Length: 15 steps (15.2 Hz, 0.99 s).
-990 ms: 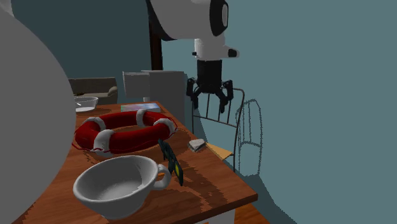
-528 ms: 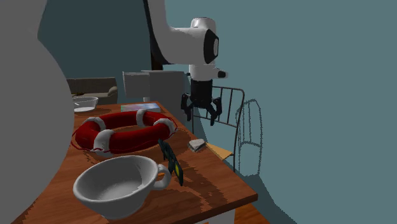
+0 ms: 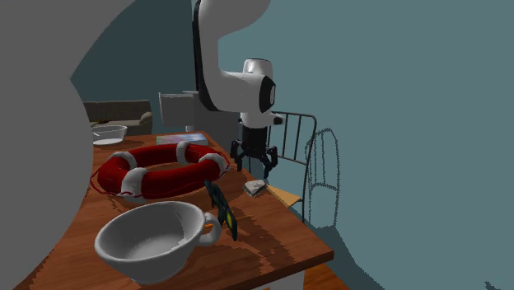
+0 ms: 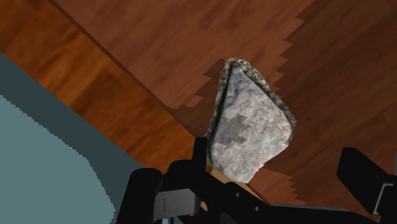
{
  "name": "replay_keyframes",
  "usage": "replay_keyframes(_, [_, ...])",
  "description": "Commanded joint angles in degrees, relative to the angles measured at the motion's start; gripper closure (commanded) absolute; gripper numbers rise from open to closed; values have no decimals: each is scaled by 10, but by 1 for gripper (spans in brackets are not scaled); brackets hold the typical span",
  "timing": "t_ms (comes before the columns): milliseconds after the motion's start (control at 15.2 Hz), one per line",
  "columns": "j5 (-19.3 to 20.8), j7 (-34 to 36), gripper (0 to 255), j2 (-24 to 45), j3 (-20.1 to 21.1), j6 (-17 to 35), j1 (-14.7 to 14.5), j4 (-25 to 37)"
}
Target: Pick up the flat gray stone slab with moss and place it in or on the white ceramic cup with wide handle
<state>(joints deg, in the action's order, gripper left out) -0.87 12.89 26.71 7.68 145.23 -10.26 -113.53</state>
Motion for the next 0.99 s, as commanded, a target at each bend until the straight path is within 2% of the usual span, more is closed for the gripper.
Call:
replay_keyframes(0, [2,2,0,17,-1,7,-3,10])
replay_keyframes(330, [5,5,0,47,-4,30,-7,17])
replay_keyframes(792, [5,5,0,47,-4,30,-7,17])
replay_keyframes(858, [5,5,255,47,-4,30,-7,17])
replay_keyframes(924, [5,5,255,47,-4,30,-7,17])
